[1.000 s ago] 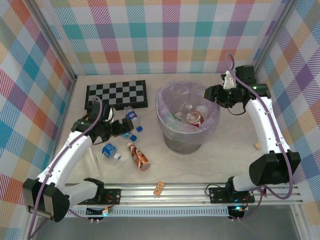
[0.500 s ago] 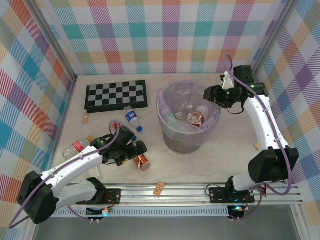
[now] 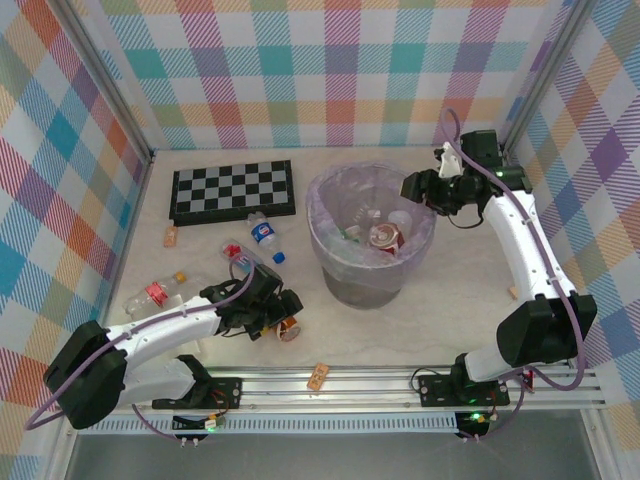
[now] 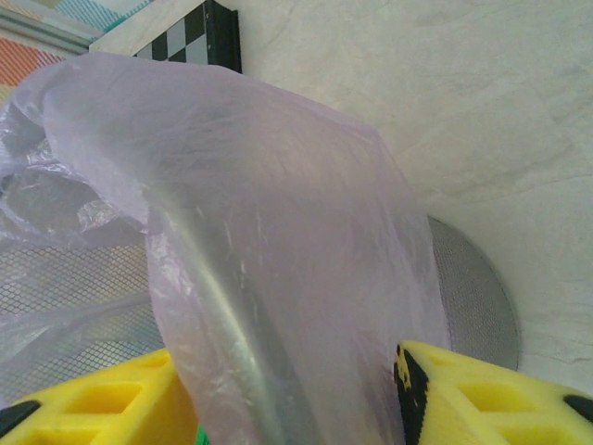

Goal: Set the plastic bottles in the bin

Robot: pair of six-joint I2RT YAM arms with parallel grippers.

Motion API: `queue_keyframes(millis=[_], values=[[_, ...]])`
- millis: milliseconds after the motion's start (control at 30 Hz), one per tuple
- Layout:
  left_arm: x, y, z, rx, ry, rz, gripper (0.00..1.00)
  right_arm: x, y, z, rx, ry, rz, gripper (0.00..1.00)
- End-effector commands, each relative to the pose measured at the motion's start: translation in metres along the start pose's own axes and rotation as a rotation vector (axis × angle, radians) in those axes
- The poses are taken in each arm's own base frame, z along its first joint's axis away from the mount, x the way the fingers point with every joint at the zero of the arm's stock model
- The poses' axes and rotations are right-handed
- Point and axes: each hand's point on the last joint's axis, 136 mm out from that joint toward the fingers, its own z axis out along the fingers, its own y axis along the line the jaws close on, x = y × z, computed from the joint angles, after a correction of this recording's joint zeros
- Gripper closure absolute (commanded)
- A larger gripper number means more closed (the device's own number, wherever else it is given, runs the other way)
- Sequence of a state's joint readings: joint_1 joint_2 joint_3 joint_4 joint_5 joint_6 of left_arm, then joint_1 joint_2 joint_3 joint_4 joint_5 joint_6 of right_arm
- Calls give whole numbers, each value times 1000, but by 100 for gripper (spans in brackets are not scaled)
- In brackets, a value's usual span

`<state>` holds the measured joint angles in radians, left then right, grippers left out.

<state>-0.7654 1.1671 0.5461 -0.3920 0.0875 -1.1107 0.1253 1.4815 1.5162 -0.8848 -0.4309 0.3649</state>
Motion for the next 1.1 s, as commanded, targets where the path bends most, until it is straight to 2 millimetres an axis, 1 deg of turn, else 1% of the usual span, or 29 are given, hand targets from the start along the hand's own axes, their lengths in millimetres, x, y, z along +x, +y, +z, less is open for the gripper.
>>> queue_keyframes(millis=[0,133,300,467,633,700,767,867,900,933,967,1033,1067], values=[[0,-4,4,4,-7,5,14,7,22,-3,-79,-7,0,44],[-3,-1,4,3,-26,-1,21,9,24,2,-90,-5,2,44],[-6,-5,-6,1,-41,28,29,10,24,-2,-83,-8,-15,43],[-12,-16,-21,31,-77,81,45,14,24,-1,-93,-2,-23,43],[-26,-31,-49,23,-143,164,46,16,27,0,-110,11,-17,42],[-33,-38,-66,9,-171,212,47,16,29,0,-114,12,-17,43],[-40,-50,-85,13,-201,261,47,18,32,1,-116,15,-20,43],[-57,-68,-125,6,-277,349,47,20,40,2,-123,10,-28,43],[-65,-71,-144,-17,-319,392,47,20,41,3,-121,9,-31,43],[-75,-74,-167,-42,-372,430,47,20,42,3,-119,7,-32,43],[-83,-75,-187,-69,-415,465,47,19,43,3,-116,4,-33,43],[-95,-85,-230,-72,-471,533,48,19,44,3,-109,1,-36,43],[-98,-91,-246,-58,-490,551,48,19,45,4,-109,1,-37,43]])
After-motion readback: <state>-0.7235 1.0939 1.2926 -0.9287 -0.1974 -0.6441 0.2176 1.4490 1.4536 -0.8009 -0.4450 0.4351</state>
